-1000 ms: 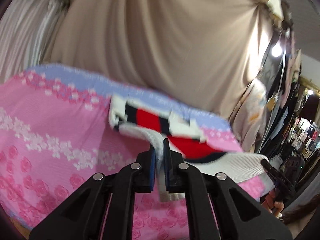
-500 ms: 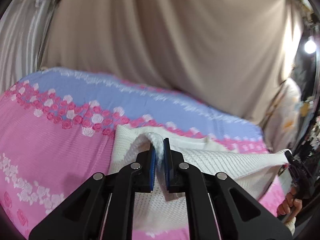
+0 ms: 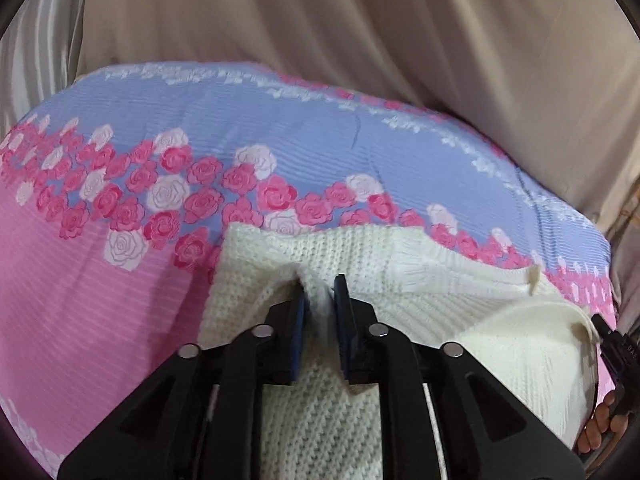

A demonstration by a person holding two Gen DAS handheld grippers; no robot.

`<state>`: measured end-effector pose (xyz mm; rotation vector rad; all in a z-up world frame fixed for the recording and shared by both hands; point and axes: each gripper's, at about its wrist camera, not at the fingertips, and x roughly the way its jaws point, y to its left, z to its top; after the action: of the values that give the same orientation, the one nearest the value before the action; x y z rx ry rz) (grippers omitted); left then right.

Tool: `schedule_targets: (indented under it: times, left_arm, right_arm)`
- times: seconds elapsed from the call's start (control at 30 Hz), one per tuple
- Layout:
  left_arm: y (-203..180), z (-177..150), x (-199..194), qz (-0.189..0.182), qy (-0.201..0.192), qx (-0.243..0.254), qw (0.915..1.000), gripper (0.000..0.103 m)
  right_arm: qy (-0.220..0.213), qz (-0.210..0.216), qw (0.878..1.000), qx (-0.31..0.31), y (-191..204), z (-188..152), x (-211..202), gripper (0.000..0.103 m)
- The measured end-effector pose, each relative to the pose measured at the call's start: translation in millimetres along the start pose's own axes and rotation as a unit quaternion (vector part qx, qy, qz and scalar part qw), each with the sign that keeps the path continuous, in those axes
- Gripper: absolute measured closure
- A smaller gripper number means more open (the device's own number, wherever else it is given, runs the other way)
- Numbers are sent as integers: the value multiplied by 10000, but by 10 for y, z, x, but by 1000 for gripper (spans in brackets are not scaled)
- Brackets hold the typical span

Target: Fold small clothes

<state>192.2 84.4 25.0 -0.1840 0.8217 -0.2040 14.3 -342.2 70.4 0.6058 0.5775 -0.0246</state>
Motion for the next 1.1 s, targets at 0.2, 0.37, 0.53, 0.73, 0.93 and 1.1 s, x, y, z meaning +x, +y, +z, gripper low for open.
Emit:
schedule_targets:
  times: [0.2, 0.37, 0.53, 0.73, 0.93, 1.1]
  left_arm:
    - [121, -390, -983, -79, -721, 263, 9970, 17]
    - [368, -897, -1169, -94, -172, 89, 9998, 16]
    - [522, -1172, -1069, -434, 201, -384, 9981, 37]
    - [512, -1162, -1327, -478, 19, -342, 9983, 91]
    - [731, -1449, -1439, -255, 405, -260, 9985, 93]
    - [696, -1641, -1406, -17, 464, -180, 9988, 89]
  right_arm:
    - [-503, -305, 9967, -568, 135, -541, -955, 43]
    - [84, -853, 9937, -727, 1, -1187, -1156, 42]
    - [360, -741, 9951, -542, -53, -1373, -1063, 42]
    - [50, -284, 9984, -477, 35, -1264, -1309, 97]
    - [67, -906, 9950, -417, -258, -1405, -1714, 103]
    - [422, -1356, 9896, -214, -531, -1589, -1683, 99]
